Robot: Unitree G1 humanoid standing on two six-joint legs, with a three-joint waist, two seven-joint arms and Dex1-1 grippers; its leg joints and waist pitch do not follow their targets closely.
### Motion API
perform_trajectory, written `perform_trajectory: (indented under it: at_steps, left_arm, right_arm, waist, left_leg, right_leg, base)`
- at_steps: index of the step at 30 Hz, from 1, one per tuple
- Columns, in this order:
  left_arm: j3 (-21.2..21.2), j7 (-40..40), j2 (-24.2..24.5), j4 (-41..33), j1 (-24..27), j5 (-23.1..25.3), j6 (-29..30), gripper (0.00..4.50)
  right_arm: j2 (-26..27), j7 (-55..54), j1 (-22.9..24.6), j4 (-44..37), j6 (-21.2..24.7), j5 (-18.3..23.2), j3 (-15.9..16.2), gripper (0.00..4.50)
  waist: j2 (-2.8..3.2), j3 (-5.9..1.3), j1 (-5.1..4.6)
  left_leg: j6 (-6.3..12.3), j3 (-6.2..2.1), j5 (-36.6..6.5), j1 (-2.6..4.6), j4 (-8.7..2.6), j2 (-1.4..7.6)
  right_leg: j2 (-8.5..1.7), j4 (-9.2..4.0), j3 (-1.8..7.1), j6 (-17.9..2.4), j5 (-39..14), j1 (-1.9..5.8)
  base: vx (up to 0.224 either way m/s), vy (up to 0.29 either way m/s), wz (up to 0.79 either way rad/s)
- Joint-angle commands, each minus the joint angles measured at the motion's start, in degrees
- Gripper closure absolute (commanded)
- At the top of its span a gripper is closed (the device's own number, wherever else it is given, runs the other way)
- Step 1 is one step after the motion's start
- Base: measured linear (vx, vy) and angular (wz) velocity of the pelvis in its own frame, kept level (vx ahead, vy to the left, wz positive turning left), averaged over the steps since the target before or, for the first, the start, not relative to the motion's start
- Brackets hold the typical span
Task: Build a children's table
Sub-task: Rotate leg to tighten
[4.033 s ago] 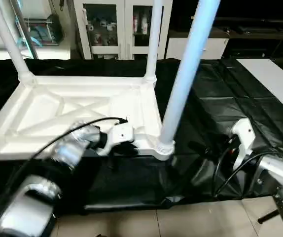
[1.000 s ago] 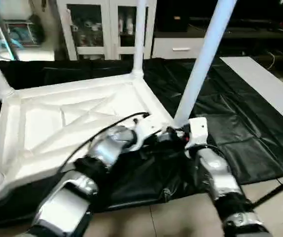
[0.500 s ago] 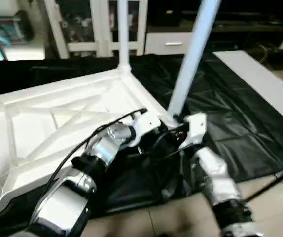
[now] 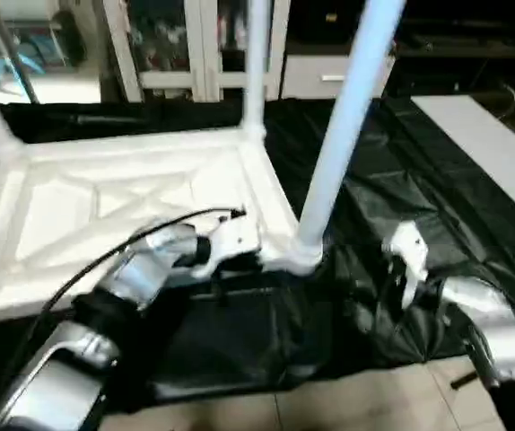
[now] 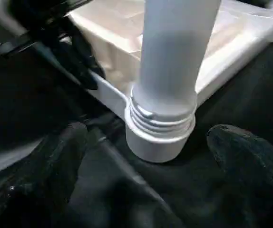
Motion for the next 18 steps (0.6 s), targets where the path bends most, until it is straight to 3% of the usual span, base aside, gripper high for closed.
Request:
perform_trajectory:
  at_steps: [1, 2, 4, 5, 11, 14, 18]
  left_arm:
    - [-7.37, -8.92, 2.01, -0.68, 4.16, 0.46, -1.34, 4.50]
    - [-7.85, -9.93, 2.46, -1.56, 4.41, 0.29, -1.97, 4.50]
    - [-8.38, -11.22, 2.71, -2.94, 4.63, -0.04, -1.43, 4.50]
    - [-8.39, -11.25, 2.71, -2.96, 4.63, -0.05, -1.42, 4.50]
    - [-8.47, -12.37, 2.18, -2.67, 3.77, 1.05, -1.35, 4.50]
    - [-8.59, -12.42, 2.40, -2.73, 3.51, 0.92, -1.41, 4.50]
    - [-8.56, -12.48, 2.64, -2.57, 3.21, 1.14, -1.71, 4.50]
  right_arm:
    - [-1.43, 2.45, -1.11, -1.54, 1.78, 2.15, -0.25, 0.05]
    - [-1.56, 2.88, -1.35, -1.62, 2.20, 2.39, -0.22, 0.05]
    - [-1.55, 4.35, -2.35, -1.12, 2.84, 1.85, 0.95, 0.05]
    - [-1.55, 4.39, -2.38, -1.09, 2.85, 1.83, 0.98, 0.05]
    - [-1.41, 7.34, -6.11, 2.88, 2.17, -1.85, 4.50, 0.05]
    - [-1.77, 9.24, -6.88, 3.81, 2.65, -1.60, 5.50, 0.05]
    - [-1.88, 11.15, -8.41, 6.32, 2.35, -2.32, 6.58, 0.47]
  waist:
    - [-0.06, -2.43, 0.30]
    - [-0.08, -2.53, 0.16]
    - [0.06, -2.64, 0.34]
    - [0.01, -2.69, 0.31]
    - [-0.22, -2.86, 0.61]
    - [-0.18, -3.14, 0.75]
    - [-0.41, -3.22, 0.96]
  left_leg:
    - [2.09, -0.52, -15.84, 0.33, -4.48, 2.64]
    - [1.48, -0.52, -16.05, 0.27, -4.59, 2.64]
    - [0.98, -0.14, -16.26, 1.00, -4.42, 2.61]
    - [1.03, 0.01, -16.09, 1.02, -4.43, 2.51]
    - [1.27, 0.37, -14.07, 0.69, -4.29, 2.37]
    - [1.95, 0.54, -11.64, 0.54, -4.09, 2.31]
    - [2.66, 0.66, -10.40, 0.36, -3.87, 2.27]
  right_leg:
    - [-3.58, -4.37, 3.08, -10.73, -22.39, 2.24]
    - [-3.32, -4.18, 3.12, -10.87, -20.93, 2.26]
    - [-3.01, -4.02, 3.29, -11.86, -17.81, 1.69]
    - [-2.75, -3.71, 3.42, -12.82, -15.54, 1.69]
    - [-2.62, -3.39, 3.98, -12.19, -15.45, 1.88]
    - [-2.53, -2.86, 4.02, -12.92, -11.46, 2.17]
    - [-2.70, -2.74, 4.03, -13.46, -10.56, 2.42]
  base:
    - [0.000, 0.000, 0.00]
    - [0.000, 0.000, 0.00]
    - [0.000, 0.000, 0.00]
    - [0.000, 0.000, 0.00]
    - [0.000, 0.000, 0.00]
    - [0.000, 0.000, 0.00]
    - [0.000, 0.000, 0.00]
